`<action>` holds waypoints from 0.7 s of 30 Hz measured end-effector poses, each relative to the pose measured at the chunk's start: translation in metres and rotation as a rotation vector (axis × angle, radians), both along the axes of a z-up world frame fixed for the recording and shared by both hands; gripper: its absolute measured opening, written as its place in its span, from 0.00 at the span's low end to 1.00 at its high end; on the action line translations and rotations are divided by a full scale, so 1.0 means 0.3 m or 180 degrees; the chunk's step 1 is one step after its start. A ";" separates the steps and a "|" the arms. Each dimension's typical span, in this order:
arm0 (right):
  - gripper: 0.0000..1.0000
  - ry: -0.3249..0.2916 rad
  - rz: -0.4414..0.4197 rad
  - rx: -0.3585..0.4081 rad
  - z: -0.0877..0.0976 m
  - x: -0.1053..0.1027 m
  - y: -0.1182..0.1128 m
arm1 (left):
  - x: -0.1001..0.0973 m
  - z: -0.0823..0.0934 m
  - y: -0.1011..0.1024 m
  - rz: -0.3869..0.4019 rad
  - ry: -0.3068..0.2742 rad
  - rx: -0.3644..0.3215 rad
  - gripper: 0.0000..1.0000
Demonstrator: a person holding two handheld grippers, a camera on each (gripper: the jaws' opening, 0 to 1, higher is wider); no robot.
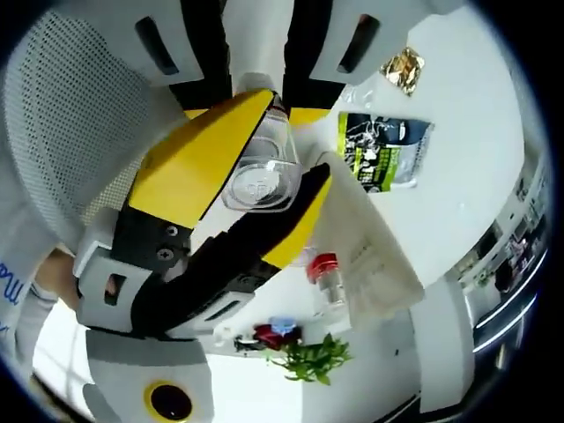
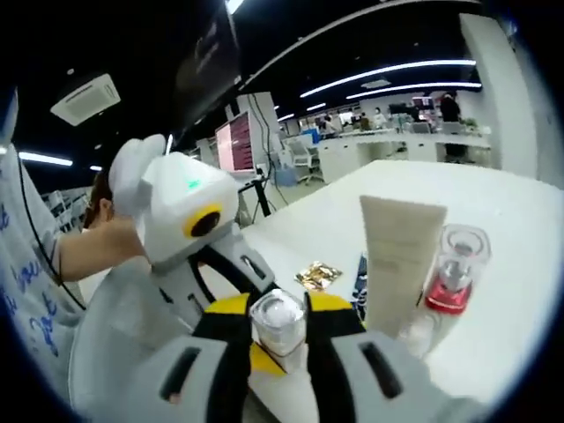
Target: Arrange the skincare products in the storage area until every visible bottle or jar stands upright without overlapping.
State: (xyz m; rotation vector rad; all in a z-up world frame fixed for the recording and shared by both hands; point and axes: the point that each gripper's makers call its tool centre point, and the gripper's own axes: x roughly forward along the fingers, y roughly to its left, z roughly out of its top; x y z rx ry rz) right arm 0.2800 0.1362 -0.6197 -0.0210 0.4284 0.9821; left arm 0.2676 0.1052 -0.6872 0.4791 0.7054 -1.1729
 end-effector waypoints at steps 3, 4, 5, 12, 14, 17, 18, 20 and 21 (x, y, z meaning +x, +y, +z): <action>0.23 -0.0017 0.0018 -0.0084 -0.012 0.003 0.001 | 0.004 -0.013 -0.002 -0.0001 0.0007 0.0023 0.18; 0.23 -0.0018 0.0019 -0.0098 -0.014 0.004 0.000 | 0.005 -0.015 -0.002 0.0000 0.0007 0.0024 0.18; 0.23 -0.0025 0.0026 -0.0115 -0.016 0.004 -0.001 | 0.005 -0.016 -0.003 -0.0002 0.0005 0.0025 0.18; 0.23 -0.0006 0.0047 -0.0235 -0.042 0.009 0.001 | 0.011 -0.041 -0.003 -0.0002 0.0010 0.0047 0.18; 0.23 0.0007 0.0057 -0.0272 -0.051 0.008 0.002 | 0.009 -0.048 -0.002 -0.0003 0.0020 0.0051 0.18; 0.23 0.0025 0.0064 -0.0297 -0.060 0.007 0.002 | 0.009 -0.057 -0.001 -0.0006 0.0031 0.0056 0.18; 0.23 0.0034 0.0066 -0.0303 -0.064 0.007 0.002 | 0.008 -0.060 0.000 -0.0008 0.0033 0.0060 0.18; 0.23 0.0057 0.0071 -0.0309 -0.070 0.005 0.001 | 0.007 -0.065 0.001 -0.0016 0.0036 0.0067 0.18; 0.23 0.0066 0.0072 -0.0311 -0.072 0.005 0.001 | 0.006 -0.067 0.001 -0.0021 0.0038 0.0072 0.18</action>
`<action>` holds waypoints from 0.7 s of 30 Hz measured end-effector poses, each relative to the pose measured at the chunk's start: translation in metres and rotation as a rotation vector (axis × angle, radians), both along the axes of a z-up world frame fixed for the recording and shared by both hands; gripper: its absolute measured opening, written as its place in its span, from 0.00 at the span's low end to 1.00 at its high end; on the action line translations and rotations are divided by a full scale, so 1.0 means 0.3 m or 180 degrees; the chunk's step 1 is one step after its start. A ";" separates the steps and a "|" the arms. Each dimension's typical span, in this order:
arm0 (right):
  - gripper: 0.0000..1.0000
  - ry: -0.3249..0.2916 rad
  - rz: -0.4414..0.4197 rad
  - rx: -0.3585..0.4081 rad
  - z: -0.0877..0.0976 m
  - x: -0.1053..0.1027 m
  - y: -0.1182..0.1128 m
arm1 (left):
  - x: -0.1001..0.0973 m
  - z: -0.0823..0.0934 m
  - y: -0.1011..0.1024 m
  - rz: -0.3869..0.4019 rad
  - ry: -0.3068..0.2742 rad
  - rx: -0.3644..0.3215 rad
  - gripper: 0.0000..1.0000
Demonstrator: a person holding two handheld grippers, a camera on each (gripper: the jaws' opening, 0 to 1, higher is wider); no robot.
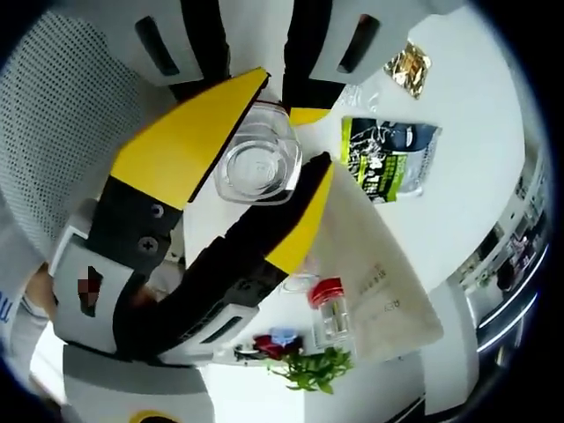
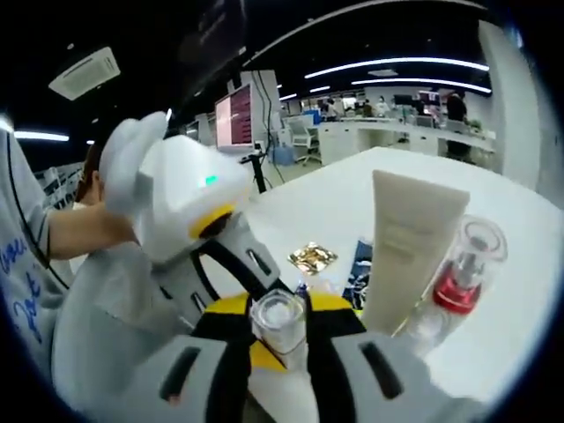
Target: Arrange the skincare products in the storage area until every visible bottle or jar stands upright without overlapping.
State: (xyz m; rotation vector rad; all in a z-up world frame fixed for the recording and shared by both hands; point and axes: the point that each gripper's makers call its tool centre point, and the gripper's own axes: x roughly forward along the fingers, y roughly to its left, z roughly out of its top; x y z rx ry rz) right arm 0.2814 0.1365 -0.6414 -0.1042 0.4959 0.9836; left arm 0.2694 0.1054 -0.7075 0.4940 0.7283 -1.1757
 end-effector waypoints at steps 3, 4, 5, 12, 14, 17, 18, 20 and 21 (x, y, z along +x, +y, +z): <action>0.23 0.0015 0.0006 -0.0021 -0.007 -0.001 0.000 | 0.000 -0.006 0.000 -0.0006 0.0004 0.0011 0.18; 0.23 0.0019 0.0008 -0.0027 -0.009 -0.001 0.000 | 0.000 -0.008 0.001 -0.0010 0.0004 0.0020 0.18; 0.23 0.0023 0.0009 -0.0032 -0.011 -0.001 0.000 | 0.000 -0.010 0.002 -0.0012 0.0003 0.0025 0.18; 0.23 0.0025 0.0002 -0.0017 -0.012 0.002 0.002 | 0.005 -0.010 0.003 0.0012 0.0014 -0.0031 0.18; 0.23 0.0032 0.0005 -0.0005 -0.012 0.000 0.006 | 0.002 -0.012 0.006 0.0006 0.0033 -0.0007 0.18; 0.23 -0.0004 0.0020 -0.0026 -0.012 -0.005 0.012 | -0.001 -0.015 0.010 -0.0032 0.0019 0.0052 0.18; 0.23 -0.0004 0.0019 -0.0027 -0.012 -0.005 0.012 | -0.002 -0.016 0.011 -0.0038 0.0011 0.0070 0.19; 0.23 -0.0008 0.0021 -0.0025 -0.012 -0.007 0.012 | -0.002 -0.022 0.016 -0.0049 -0.0027 0.0118 0.20; 0.24 -0.0005 0.0018 -0.0020 -0.012 -0.007 0.012 | 0.001 -0.026 0.022 -0.0043 -0.0057 0.0162 0.22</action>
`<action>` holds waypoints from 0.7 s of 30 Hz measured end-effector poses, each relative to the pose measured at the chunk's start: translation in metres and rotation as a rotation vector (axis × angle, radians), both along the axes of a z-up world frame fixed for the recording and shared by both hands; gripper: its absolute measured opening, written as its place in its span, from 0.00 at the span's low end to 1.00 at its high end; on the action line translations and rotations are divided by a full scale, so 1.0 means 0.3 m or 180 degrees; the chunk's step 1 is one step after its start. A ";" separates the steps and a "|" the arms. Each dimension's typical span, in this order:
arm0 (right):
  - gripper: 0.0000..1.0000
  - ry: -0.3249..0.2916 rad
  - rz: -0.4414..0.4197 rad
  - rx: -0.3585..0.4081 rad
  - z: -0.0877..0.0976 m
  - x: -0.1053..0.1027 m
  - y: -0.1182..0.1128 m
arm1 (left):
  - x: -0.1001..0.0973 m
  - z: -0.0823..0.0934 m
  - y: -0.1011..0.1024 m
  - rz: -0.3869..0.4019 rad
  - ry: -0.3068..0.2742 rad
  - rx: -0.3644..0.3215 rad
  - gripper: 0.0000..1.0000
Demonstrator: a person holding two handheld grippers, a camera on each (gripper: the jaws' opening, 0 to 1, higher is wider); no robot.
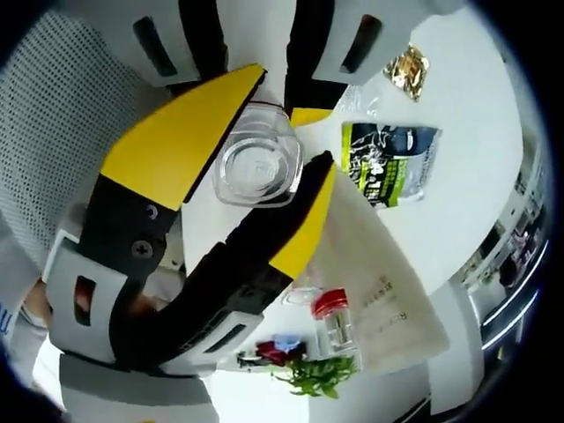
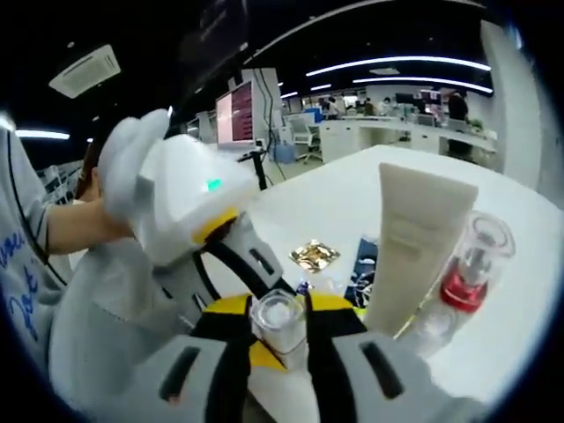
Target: Arrange the skincare products in the storage area until every visible bottle or jar stands upright without overlapping.
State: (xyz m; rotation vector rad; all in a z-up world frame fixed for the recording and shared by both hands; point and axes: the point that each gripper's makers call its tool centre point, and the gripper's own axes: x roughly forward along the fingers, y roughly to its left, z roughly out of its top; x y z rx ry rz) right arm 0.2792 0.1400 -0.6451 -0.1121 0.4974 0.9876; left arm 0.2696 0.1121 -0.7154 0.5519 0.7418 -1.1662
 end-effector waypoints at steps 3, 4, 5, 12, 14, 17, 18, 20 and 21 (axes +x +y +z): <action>0.24 -0.0007 0.0000 -0.0002 0.000 -0.002 -0.003 | 0.004 0.002 0.009 0.0006 -0.0045 0.0042 0.25; 0.24 -0.0012 0.0003 -0.0002 0.000 -0.003 -0.003 | 0.005 0.006 0.010 0.0017 -0.0052 0.0036 0.25; 0.24 -0.0009 -0.0001 -0.0001 0.000 -0.004 -0.004 | 0.007 0.013 0.012 0.0040 -0.0054 0.0018 0.25; 0.24 0.0003 0.0028 0.0017 0.002 -0.015 -0.001 | 0.002 0.013 0.019 0.0052 -0.0059 0.0057 0.25; 0.24 0.0008 0.0033 0.0019 0.002 -0.018 -0.001 | 0.003 0.011 0.023 0.0059 -0.0069 0.0081 0.25; 0.25 0.0014 0.0040 0.0016 0.002 -0.023 -0.002 | 0.007 0.007 0.033 0.0074 -0.0080 0.0121 0.25; 0.26 0.0013 0.0035 0.0015 0.002 -0.024 -0.003 | 0.008 0.006 0.035 0.0076 -0.0082 0.0131 0.26; 0.26 -0.0002 0.0018 0.0019 0.006 -0.026 -0.008 | 0.010 0.005 0.039 0.0094 -0.0078 0.0138 0.26; 0.26 0.0004 0.0016 0.0020 0.006 -0.029 -0.011 | 0.011 0.004 0.041 0.0099 -0.0075 0.0143 0.26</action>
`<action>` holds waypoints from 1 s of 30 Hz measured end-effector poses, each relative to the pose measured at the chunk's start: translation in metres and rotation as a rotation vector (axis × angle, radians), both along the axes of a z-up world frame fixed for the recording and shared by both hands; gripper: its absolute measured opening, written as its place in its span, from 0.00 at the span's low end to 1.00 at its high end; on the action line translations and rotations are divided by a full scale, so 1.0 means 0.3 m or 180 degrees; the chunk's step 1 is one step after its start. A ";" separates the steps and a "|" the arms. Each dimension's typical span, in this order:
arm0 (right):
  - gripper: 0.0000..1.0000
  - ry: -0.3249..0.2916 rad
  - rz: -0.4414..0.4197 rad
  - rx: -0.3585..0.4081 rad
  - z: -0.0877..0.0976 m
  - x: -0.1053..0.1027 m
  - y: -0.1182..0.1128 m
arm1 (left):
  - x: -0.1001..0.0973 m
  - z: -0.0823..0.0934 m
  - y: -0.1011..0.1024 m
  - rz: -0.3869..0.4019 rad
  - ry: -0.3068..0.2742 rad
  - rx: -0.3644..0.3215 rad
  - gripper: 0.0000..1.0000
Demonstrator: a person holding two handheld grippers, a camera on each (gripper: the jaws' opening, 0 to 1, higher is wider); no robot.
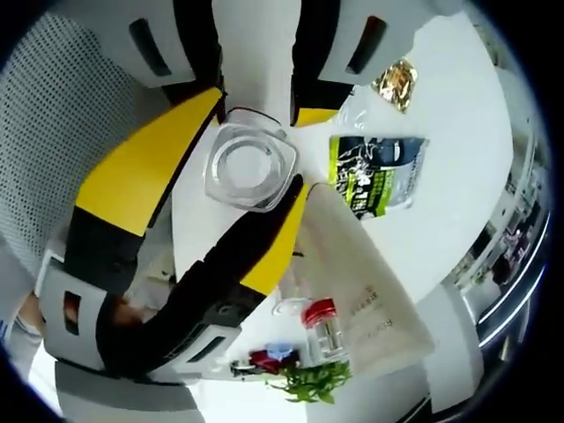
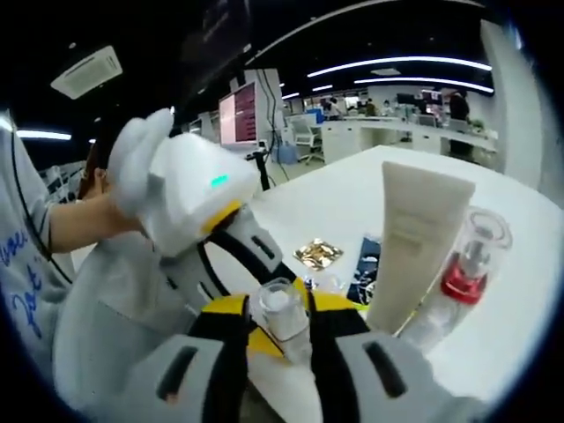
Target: Arrange the skincare products in the storage area until every visible bottle or jar stands upright without overlapping.
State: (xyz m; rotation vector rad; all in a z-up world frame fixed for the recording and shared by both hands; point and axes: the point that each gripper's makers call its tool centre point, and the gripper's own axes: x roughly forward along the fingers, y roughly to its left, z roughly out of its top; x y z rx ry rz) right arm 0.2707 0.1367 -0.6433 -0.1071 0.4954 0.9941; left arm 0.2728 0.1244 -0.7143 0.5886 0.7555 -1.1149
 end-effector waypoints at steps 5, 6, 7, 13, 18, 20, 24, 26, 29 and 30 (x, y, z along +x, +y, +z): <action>0.27 0.0005 -0.0044 0.0005 -0.003 -0.011 -0.021 | 0.002 -0.008 0.009 0.0008 0.0016 0.0048 0.25; 0.27 0.0019 -0.0046 -0.0003 -0.006 -0.014 -0.024 | 0.002 -0.010 0.011 0.0013 0.0019 0.0060 0.25; 0.27 0.0032 -0.0064 -0.0005 -0.010 -0.017 -0.031 | 0.004 -0.012 0.012 0.0020 0.0017 0.0074 0.25; 0.27 0.0074 -0.0102 -0.0024 -0.022 -0.034 -0.057 | 0.009 -0.021 0.020 0.0046 0.0013 0.0128 0.23; 0.27 0.0109 -0.0143 -0.0094 -0.038 -0.039 -0.088 | 0.010 -0.025 0.022 0.0061 0.0043 0.0137 0.21; 0.26 0.0123 -0.0170 -0.0112 -0.040 -0.035 -0.104 | 0.011 -0.027 0.023 0.0062 0.0048 0.0155 0.20; 0.26 0.0130 -0.0238 -0.0182 -0.047 -0.022 -0.141 | 0.016 -0.028 0.022 0.0079 0.0054 0.0157 0.19; 0.26 0.0152 -0.0249 -0.0229 -0.054 -0.020 -0.161 | 0.019 -0.028 0.023 0.0088 0.0059 0.0157 0.19; 0.25 0.0175 -0.0299 -0.0291 -0.064 -0.015 -0.192 | 0.021 -0.029 0.022 0.0103 0.0078 0.0150 0.17; 0.25 0.0197 -0.0311 -0.0318 -0.069 -0.015 -0.204 | 0.022 -0.030 0.021 0.0114 0.0086 0.0145 0.16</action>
